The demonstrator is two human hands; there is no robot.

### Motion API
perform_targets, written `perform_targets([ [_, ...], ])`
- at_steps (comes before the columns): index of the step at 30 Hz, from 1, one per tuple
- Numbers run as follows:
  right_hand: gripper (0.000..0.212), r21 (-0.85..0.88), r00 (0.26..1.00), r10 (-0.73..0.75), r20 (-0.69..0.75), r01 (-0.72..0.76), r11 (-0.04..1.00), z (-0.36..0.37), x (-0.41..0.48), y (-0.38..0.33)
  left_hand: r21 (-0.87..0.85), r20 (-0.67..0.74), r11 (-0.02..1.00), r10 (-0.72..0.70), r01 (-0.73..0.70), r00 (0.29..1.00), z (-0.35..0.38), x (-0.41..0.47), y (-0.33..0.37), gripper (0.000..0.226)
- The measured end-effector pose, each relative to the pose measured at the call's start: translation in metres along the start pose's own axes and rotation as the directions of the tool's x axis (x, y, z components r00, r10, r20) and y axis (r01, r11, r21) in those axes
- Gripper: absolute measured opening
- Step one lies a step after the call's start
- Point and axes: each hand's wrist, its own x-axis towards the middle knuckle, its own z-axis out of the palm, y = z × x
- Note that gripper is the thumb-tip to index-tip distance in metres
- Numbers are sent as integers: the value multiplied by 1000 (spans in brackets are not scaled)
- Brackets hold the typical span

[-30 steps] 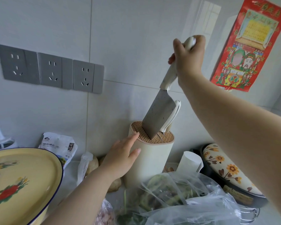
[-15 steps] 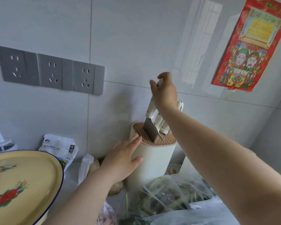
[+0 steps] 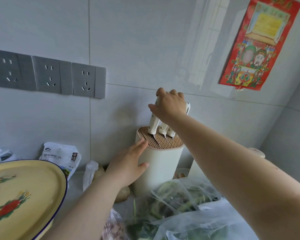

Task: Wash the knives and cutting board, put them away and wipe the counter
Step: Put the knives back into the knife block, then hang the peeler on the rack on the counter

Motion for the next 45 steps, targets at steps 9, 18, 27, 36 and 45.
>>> perform_targets([
  [9, 66, -1, 989, -72, 131, 73, 997, -66, -87, 31, 194, 39, 977, -102, 93, 994, -8, -15, 29, 74],
  [18, 28, 83, 948, 104, 301, -135, 987, -118, -193, 87, -246, -200, 952, 136, -184, 970, 10, -88, 129, 35],
  [27, 26, 15, 891, 223, 395, -249, 968, -154, -345, 169, -578, -84, 682, 496, -448, 864, 100, -204, 255, 54],
  [36, 24, -79, 518, 643, 564, -741, 667, -224, -648, 265, -574, 200, 620, 739, -534, 644, 239, -314, 381, 62],
  [45, 44, -105, 281, 649, 707, -866, 489, -194, -826, 261, -387, 393, 662, 748, -642, 535, 328, -382, 419, 36],
])
